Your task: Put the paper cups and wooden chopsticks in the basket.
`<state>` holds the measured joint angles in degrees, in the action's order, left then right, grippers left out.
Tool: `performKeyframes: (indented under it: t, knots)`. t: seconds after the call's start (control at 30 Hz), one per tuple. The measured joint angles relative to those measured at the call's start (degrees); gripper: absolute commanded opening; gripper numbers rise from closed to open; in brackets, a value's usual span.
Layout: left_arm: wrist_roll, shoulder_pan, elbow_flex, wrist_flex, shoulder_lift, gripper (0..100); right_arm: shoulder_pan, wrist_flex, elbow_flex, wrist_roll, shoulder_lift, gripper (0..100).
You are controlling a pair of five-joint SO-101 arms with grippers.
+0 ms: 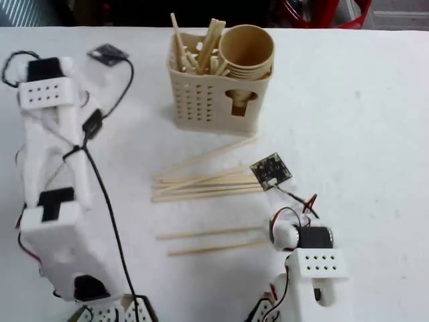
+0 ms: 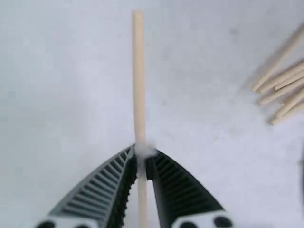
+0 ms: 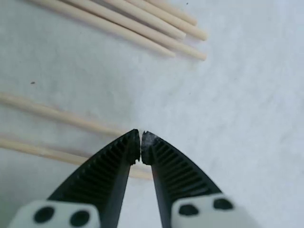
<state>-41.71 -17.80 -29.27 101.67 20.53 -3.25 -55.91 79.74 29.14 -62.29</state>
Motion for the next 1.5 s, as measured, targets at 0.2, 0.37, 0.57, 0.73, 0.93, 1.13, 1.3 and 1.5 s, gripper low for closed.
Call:
performKeyframes:
  t: [0.2,0.37,0.57,0.73,0.93,1.13,1.3,1.5]
  knots:
    - [6.77,1.32,0.00,0.18,-15.30,2,0.00,0.00,0.00,0.00,0.00,2.0]
    - [15.21,8.88,-0.44,-1.85,-25.76,2,0.00,0.00,0.00,0.00,0.00,2.0]
    - [25.14,22.15,-0.53,-16.18,-35.69,2,0.00,0.00,0.00,0.00,0.00,2.0]
    - [31.65,30.15,-0.26,-34.99,-35.08,2,0.00,0.00,0.00,0.00,0.00,2.0]
    - [32.44,35.25,1.41,-57.49,-26.73,2,0.00,0.00,0.00,0.00,0.00,2.0]
    - [32.79,35.08,0.79,-64.00,-16.18,2,0.00,0.00,0.00,0.00,0.00,2.0]
    - [32.79,33.14,-2.73,-64.18,-8.26,6,0.00,0.35,0.00,0.00,0.00,2.0]
    - [32.79,33.05,-7.47,-56.44,-6.77,9,0.09,0.97,0.35,0.00,0.00,2.0]
